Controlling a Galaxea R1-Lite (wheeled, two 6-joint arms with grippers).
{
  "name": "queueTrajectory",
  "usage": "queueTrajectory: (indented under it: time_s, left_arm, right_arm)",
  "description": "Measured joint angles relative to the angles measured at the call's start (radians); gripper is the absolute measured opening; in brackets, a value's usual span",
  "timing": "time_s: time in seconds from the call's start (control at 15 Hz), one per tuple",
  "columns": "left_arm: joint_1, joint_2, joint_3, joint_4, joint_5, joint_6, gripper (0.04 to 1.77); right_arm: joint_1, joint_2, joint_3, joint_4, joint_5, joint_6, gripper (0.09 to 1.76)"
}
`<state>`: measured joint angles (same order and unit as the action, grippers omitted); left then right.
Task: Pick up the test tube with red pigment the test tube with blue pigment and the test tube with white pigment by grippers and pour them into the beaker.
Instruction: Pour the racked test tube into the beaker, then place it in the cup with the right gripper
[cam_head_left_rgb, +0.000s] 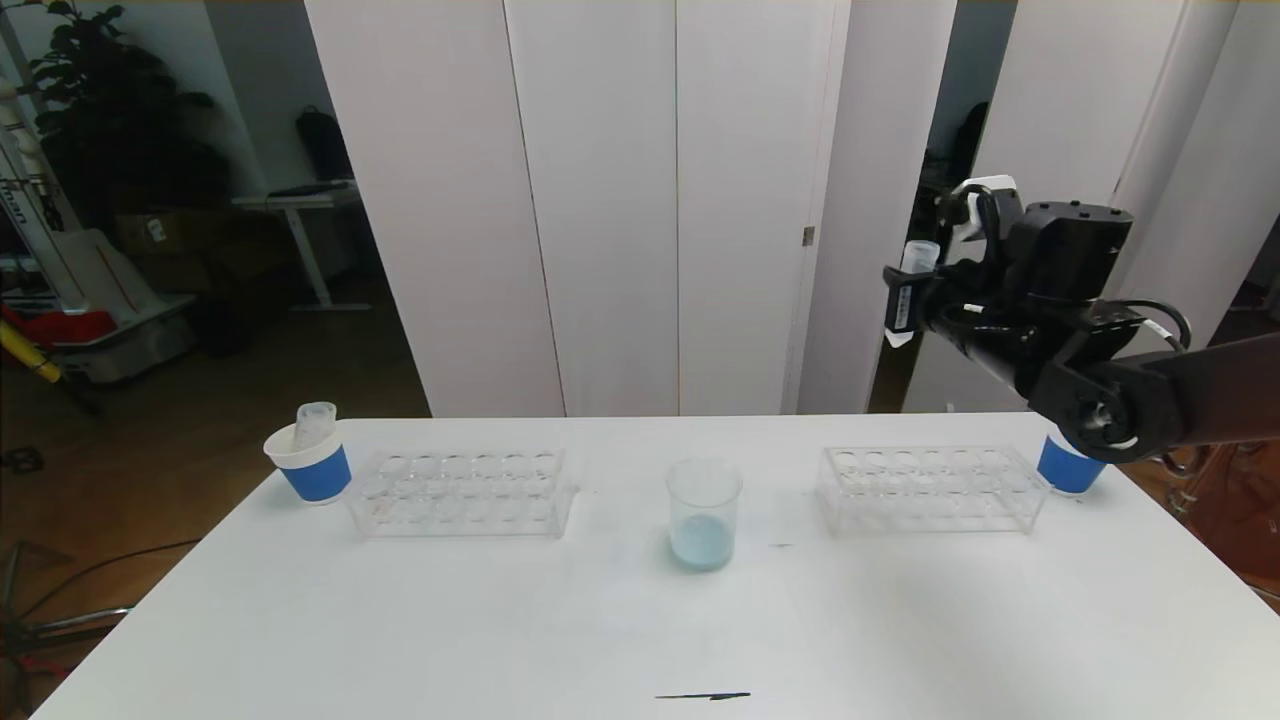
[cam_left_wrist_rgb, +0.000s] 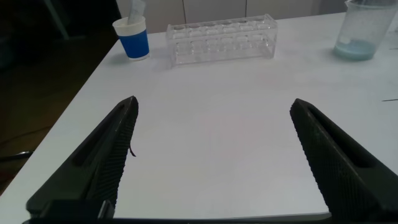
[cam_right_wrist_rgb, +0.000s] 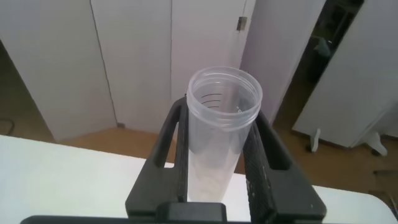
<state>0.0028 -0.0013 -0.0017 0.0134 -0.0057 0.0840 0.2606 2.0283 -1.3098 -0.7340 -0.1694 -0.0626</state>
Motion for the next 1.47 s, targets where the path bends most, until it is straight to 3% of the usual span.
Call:
queueTrajectory:
  time_s: [0.2,0.53,0.8,1.47]
  left_arm:
    - [0.000,0.000,0.000,0.000,0.000,0.000,1.74]
    - [0.000,0.000,0.000,0.000,0.000,0.000,1.74]
    - [0.000,0.000,0.000,0.000,0.000,0.000,1.74]
    - [0.000,0.000,0.000,0.000,0.000,0.000,1.74]
  right_arm:
    - [-0.078,-0.047,0.033,-0.032,-0.008,-0.002,0.59]
    - [-0.257,-0.098,0.103,-0.202,-0.004,-0.008,0.59]
    - [-0.381,-0.079,0.143,-0.238,-0.002,-0.005,0.59]
    - [-0.449,0.142,0.175,-0.363,0.002,-0.018,0.59]
